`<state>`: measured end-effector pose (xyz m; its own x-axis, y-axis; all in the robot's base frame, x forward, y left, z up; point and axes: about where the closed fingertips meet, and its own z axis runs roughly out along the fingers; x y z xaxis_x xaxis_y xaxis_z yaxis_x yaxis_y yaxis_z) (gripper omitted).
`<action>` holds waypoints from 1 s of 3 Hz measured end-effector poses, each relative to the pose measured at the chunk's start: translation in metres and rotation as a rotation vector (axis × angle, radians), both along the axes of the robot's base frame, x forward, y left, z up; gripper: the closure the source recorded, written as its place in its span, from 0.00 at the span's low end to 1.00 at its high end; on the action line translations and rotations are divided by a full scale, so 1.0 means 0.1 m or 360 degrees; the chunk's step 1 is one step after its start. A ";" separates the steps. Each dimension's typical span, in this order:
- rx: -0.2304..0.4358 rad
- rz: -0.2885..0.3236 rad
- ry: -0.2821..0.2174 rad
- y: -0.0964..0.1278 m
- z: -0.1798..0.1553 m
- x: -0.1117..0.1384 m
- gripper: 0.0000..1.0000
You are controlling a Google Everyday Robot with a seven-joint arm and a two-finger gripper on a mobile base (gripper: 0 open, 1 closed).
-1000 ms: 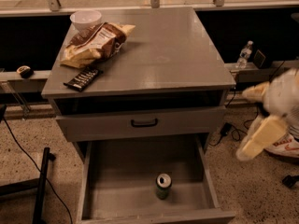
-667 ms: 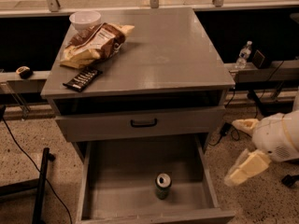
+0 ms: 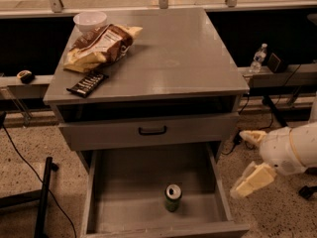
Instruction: Pick green can from middle drawer and place on counter
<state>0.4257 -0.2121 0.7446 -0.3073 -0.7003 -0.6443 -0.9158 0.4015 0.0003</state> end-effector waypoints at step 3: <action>0.0341 -0.0048 -0.0449 0.34 -0.97 0.42 0.00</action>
Offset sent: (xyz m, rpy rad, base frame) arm 0.0761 0.0211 -0.1290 0.2794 -0.5210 -0.1452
